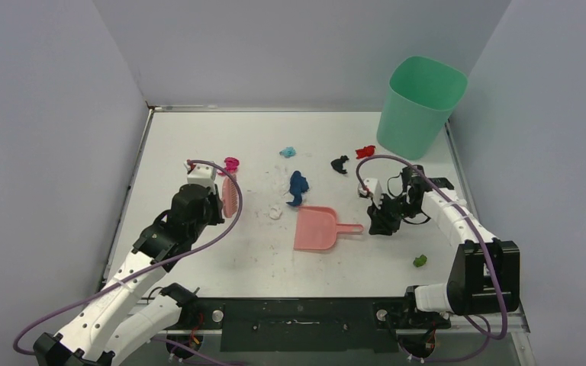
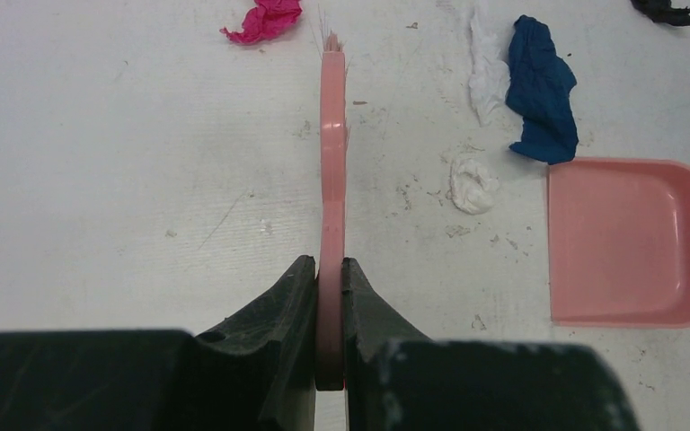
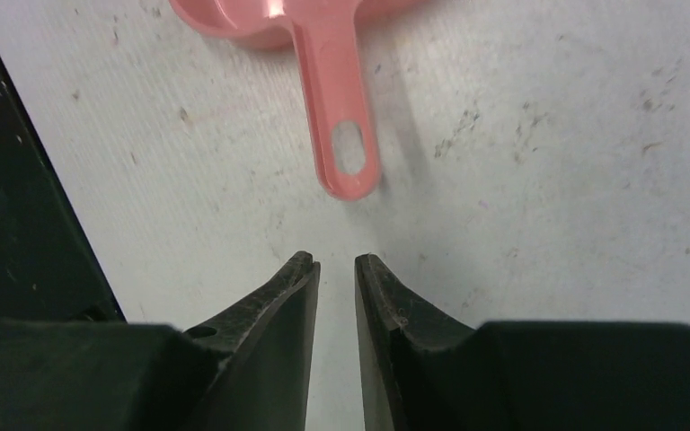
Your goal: Sweep away the paper scraps from the table
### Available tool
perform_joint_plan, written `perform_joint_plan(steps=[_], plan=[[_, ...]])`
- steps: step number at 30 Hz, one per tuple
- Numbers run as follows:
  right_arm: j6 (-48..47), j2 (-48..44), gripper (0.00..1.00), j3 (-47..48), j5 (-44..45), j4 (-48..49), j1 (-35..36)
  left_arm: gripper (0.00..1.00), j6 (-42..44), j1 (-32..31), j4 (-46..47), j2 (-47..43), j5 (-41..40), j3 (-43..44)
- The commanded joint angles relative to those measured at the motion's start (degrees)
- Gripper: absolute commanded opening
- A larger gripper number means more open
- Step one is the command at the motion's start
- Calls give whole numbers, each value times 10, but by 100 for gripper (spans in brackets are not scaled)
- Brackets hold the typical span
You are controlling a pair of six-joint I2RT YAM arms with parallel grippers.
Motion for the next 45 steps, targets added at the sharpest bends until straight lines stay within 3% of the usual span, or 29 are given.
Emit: perform_joint_plan(steps=[1,3,6,8,13,20,28,34,41,45], plan=[[-57,-3,26,-29,70,18,0,0,-2,5,46,1,14,7],[-74,-9,36,-34,68,18,0,0,-1,5,46,3,16,8],[-122,-35,65,-35,53,18,4,0,-2,6,46,6,20,8],[-138,-49,77,-32,62,29,32,0,-2,6,46,8,23,8],[-92,-20,81,-20,112,88,132,0,-2,7,45,9,27,7],[-45,82,66,19,114,134,155,0,-2,8,43,9,25,5],[-36,112,51,-4,107,156,168,0,-2,9,43,13,28,6],[-20,98,25,-14,117,153,172,0,-2,10,43,18,33,6],[-26,56,19,26,160,66,162,0,0,10,45,31,34,12],[-1,47,17,49,188,26,148,0,7,11,-32,118,2,95]])
